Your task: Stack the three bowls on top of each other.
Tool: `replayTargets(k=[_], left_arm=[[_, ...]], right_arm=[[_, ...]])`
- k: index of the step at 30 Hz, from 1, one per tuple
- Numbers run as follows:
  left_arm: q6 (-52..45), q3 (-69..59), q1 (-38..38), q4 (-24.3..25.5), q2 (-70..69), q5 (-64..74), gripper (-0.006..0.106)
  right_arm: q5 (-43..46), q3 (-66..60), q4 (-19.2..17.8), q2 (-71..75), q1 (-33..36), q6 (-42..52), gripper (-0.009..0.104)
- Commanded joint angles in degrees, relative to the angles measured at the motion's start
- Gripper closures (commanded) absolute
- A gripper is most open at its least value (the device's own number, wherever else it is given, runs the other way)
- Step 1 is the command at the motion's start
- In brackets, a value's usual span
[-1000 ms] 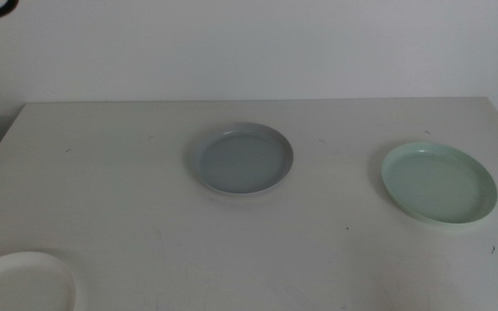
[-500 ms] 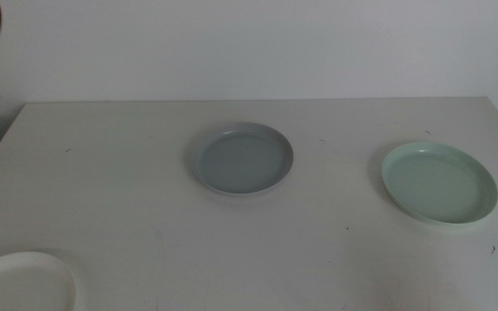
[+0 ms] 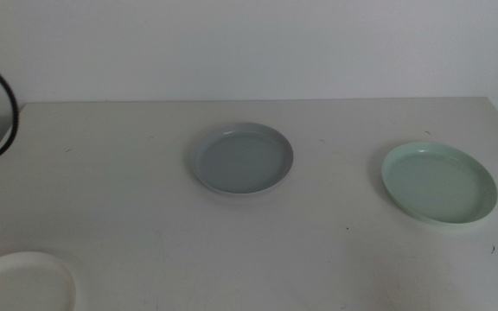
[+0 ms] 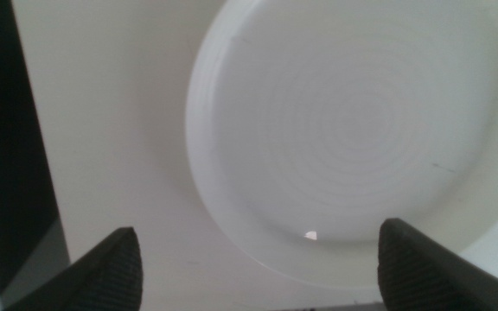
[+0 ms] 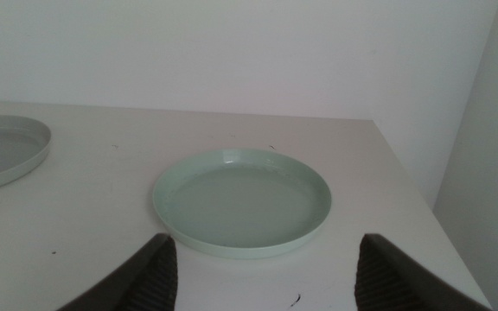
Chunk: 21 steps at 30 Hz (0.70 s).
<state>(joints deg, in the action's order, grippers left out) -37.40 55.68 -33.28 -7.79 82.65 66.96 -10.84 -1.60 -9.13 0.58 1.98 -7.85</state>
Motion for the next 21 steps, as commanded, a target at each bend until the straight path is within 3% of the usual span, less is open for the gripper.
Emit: replayTargets(k=[1,21], left_arm=[[-2.58,0.37,-2.33,-2.68,0.33,-1.27,-0.005],[-9.13,0.14,-5.69,-1.98,13.83,-11.93,-0.005]], right_arm=[[4.45,0.31,-0.67,1.57,-0.27,0.31,0.043],[4.45,0.31,-0.67,1.57,-0.27,0.31,0.043]])
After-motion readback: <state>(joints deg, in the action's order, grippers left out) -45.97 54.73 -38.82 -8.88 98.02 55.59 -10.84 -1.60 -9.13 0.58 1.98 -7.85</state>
